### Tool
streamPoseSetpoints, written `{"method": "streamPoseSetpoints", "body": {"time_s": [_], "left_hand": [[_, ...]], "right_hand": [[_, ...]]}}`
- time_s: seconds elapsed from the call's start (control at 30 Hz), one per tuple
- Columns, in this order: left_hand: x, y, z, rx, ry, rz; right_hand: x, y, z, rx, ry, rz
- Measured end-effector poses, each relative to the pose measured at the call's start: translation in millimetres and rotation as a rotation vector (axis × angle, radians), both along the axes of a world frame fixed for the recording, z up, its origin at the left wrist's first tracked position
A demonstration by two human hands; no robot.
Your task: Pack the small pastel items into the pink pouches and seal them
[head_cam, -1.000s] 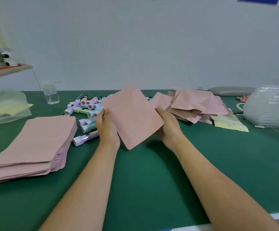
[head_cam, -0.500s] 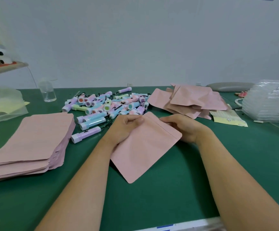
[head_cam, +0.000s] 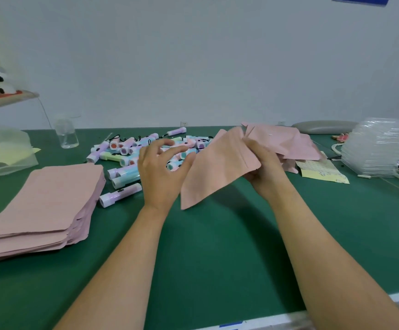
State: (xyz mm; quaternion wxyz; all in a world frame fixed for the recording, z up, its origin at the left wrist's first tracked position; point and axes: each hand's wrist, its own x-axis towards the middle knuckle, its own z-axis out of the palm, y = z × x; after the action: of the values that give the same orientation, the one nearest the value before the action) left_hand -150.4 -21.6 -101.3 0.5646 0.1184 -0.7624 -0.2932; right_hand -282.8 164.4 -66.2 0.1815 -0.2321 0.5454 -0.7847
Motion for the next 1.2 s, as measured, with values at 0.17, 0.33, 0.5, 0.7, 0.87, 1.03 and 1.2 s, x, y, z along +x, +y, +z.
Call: {"method": "streamPoseSetpoints", "body": {"time_s": [0.17, 0.33, 0.5, 0.7, 0.87, 1.03, 1.2], "left_hand": [[-8, 19, 8, 0.345, 0.004, -0.364], [-13, 34, 3, 0.570, -0.072, -0.708], [-11, 24, -4, 0.740, -0.191, -0.814], [-6, 15, -7, 0.933, -0.274, -0.939], [-7, 14, -8, 0.979, -0.219, -0.967], [-7, 13, -9, 0.991, -0.200, -0.930], [-14, 21, -18, 0.378, -0.197, -0.410]], "right_hand": [[14, -7, 9, -0.129, 0.430, -0.336], [29, -31, -16, 0.256, 0.843, -0.323], [26, -41, -30, 0.404, 0.964, -0.224], [22, -39, -36, 0.459, 1.001, -0.105], [26, -40, -32, 0.458, 0.994, -0.077], [29, -40, -32, 0.474, 0.960, -0.110], [32, -43, -31, 0.619, 1.056, -0.249]]}}
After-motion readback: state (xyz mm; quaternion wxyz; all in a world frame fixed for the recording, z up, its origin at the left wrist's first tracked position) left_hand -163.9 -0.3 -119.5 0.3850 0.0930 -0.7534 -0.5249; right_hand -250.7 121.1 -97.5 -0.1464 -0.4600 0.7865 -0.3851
